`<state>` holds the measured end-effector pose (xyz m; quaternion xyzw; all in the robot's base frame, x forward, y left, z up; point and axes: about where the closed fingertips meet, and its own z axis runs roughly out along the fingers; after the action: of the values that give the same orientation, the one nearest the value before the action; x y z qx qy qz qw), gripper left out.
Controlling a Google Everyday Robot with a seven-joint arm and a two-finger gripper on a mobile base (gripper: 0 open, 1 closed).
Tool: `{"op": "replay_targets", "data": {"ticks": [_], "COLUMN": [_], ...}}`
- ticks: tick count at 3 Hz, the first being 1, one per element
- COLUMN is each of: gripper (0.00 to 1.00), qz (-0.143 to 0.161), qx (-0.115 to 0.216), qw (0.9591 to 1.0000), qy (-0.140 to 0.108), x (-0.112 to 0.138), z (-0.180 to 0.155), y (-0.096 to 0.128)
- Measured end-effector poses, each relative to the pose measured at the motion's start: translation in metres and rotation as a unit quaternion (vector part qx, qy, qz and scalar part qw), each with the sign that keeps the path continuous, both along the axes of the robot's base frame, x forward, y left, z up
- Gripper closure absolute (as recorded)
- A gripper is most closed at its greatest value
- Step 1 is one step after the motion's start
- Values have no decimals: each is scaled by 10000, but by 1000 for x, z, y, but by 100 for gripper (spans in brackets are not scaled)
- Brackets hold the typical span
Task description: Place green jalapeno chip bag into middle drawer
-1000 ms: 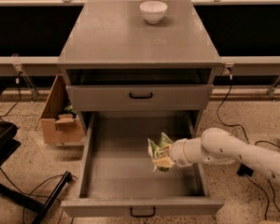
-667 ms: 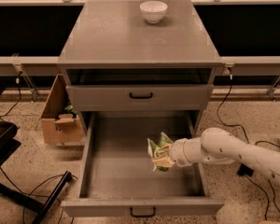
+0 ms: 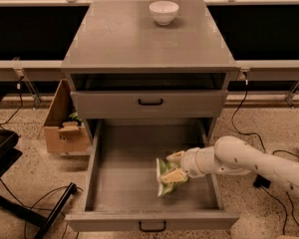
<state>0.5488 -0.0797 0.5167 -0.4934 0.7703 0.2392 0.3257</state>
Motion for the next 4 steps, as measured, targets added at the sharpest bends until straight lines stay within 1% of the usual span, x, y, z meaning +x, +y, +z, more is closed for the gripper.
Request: {"op": "replay_targets", "data": {"ticks": [1,2,3,4], "gripper": [0,0,0,0], "qz": [0,1,100,224], "qx": [0,0,53,-286], "qw": [10000,10000,9998,9986], "qy": [0,0,-165,-395], "x": [0,0,-8,-37], "z": [0,0,12,58], "y": [0,0,-6,-36]}}
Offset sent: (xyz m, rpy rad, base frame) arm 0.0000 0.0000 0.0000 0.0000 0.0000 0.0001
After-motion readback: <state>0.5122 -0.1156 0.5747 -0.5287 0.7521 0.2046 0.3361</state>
